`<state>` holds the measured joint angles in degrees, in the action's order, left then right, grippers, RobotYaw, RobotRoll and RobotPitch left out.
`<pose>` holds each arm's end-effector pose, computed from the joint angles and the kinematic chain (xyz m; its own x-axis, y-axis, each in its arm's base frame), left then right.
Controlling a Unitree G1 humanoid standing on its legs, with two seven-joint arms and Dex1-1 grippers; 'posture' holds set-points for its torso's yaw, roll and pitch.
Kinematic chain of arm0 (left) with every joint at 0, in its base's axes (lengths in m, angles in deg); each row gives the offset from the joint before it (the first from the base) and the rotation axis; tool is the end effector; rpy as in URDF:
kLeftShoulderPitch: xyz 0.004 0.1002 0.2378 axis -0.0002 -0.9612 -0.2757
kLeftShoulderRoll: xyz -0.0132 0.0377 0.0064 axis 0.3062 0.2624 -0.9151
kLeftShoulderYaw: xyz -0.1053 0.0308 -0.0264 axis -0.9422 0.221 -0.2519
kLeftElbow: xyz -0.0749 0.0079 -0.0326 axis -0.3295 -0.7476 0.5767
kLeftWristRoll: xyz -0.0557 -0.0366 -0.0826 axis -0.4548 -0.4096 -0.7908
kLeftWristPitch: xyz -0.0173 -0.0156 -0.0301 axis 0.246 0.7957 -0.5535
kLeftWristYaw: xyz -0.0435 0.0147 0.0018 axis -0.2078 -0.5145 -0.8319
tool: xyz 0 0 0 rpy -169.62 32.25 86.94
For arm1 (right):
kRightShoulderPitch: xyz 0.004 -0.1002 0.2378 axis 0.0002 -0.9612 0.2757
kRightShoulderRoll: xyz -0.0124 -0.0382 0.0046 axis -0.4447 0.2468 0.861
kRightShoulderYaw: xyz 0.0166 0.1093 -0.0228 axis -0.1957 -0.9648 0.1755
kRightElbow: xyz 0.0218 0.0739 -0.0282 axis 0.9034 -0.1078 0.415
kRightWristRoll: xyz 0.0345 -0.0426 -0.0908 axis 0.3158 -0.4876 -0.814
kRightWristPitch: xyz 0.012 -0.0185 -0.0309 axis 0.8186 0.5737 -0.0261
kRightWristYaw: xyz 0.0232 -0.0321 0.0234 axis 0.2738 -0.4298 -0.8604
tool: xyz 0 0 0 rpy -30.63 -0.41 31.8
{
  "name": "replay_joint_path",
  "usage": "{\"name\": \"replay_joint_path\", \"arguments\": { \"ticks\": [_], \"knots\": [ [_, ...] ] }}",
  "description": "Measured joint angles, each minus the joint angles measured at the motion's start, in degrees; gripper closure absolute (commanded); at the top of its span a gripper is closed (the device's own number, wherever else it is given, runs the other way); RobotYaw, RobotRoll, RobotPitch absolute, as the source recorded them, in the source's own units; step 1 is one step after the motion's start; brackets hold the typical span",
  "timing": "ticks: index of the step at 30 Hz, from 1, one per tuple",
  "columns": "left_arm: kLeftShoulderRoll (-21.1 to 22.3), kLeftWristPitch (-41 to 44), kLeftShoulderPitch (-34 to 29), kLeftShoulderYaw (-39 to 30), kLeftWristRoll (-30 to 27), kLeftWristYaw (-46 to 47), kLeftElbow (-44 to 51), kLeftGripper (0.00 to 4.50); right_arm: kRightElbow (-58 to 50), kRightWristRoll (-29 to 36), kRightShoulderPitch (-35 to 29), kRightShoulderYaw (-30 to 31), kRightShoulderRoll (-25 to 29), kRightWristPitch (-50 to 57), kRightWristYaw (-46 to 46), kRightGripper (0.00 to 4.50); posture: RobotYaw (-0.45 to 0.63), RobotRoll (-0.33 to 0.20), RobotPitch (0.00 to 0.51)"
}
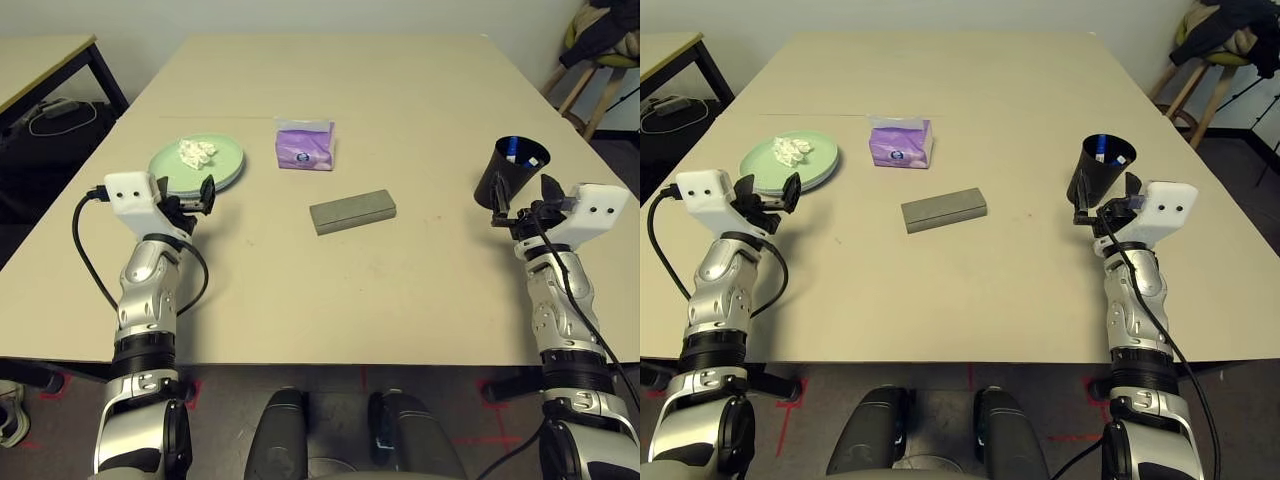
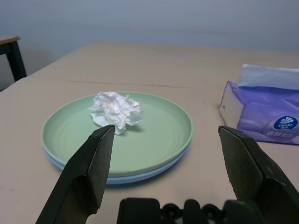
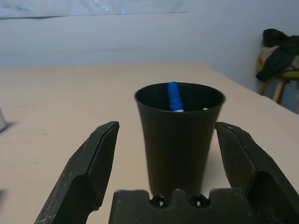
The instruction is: Organize and tidy the items on the table.
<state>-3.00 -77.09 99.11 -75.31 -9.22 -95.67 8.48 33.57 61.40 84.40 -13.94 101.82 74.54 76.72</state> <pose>0.2878 0.2773 0.1074 0.9787 0.0154 0.2049 -0.0136 0.9999 -0.0100 0.2713 -0.2517 0.0880 0.9489 -0.1130 0.2946 0.1070 0.9936 0.0363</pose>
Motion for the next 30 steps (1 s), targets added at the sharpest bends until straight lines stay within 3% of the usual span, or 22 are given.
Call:
{"name": "replay_joint_path", "arguments": {
  "ticks": [10,30],
  "knots": [
    [1.6,-0.1,2.0,0.0,-0.7,-1.2,-3.3,0.0,-2.5,-0.2,-1.5,-0.1,0.4,1.9,1.2,0.04,0.16,0.0,0.098],
    [0.6,-0.8,2.0,0.5,-0.4,3.1,-3.5,0.0,-4.8,-0.9,-1.8,-0.1,1.7,3.5,3.0,0.04,0.15,0.0,0.089]
  ]
}}
